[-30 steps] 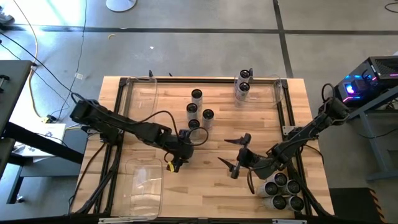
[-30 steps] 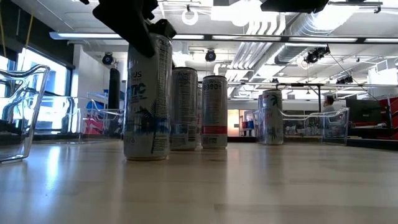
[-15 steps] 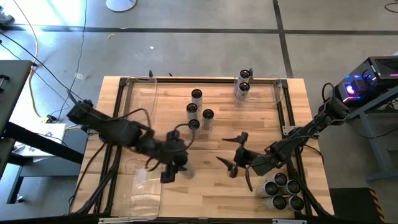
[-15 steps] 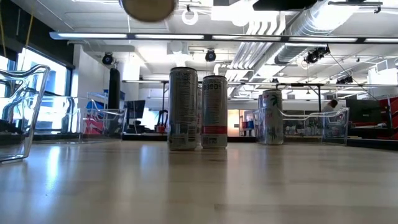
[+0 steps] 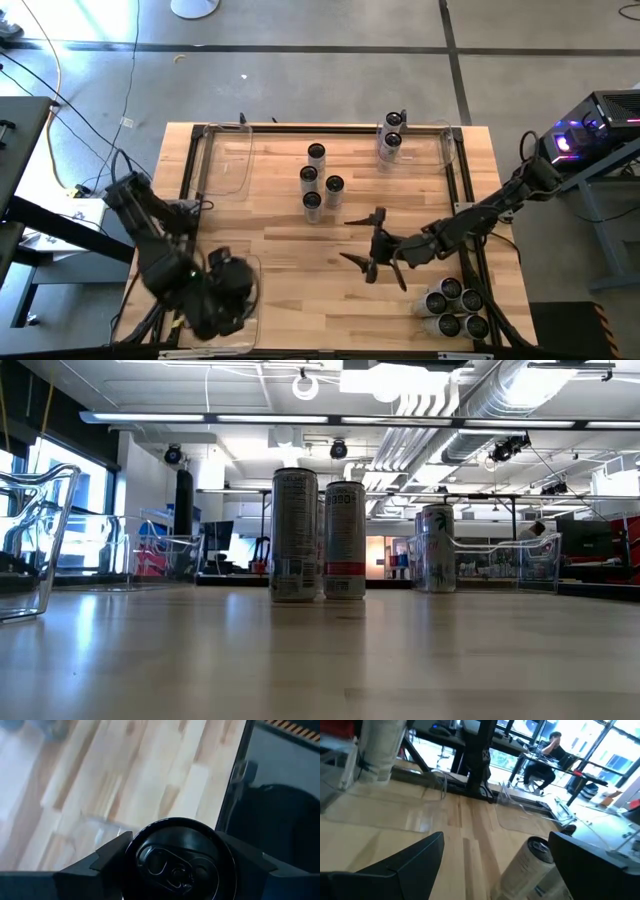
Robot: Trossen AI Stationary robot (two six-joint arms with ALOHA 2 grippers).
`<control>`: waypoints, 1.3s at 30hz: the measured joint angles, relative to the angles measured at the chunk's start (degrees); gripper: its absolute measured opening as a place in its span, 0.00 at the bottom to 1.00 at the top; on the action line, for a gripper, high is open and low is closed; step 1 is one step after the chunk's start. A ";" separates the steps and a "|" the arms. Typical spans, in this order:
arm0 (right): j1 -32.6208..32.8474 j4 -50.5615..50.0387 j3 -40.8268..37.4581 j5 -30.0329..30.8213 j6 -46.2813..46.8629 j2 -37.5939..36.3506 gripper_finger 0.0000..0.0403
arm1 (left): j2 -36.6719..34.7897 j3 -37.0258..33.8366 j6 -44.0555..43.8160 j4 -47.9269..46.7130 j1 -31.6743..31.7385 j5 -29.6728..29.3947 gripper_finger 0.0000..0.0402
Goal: Sort soda cans
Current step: Put the white blue soda can into the bottom transparent bin
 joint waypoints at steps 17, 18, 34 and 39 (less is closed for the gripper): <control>-0.49 1.68 0.00 -2.18 6.18 2.40 0.88 | 10.32 -0.37 -4.16 -0.26 -9.89 4.11 0.61; -0.49 1.80 0.00 -2.19 6.16 2.40 0.88 | 10.94 -0.37 -4.88 -0.46 -9.99 4.10 0.61; -0.49 2.49 0.00 -2.35 5.72 2.40 0.88 | 14.60 -0.39 -17.57 0.03 -16.22 -3.01 0.62; -0.49 2.51 0.00 -2.35 5.72 2.40 0.88 | 14.60 -0.39 -21.51 -1.15 -17.65 -5.33 0.66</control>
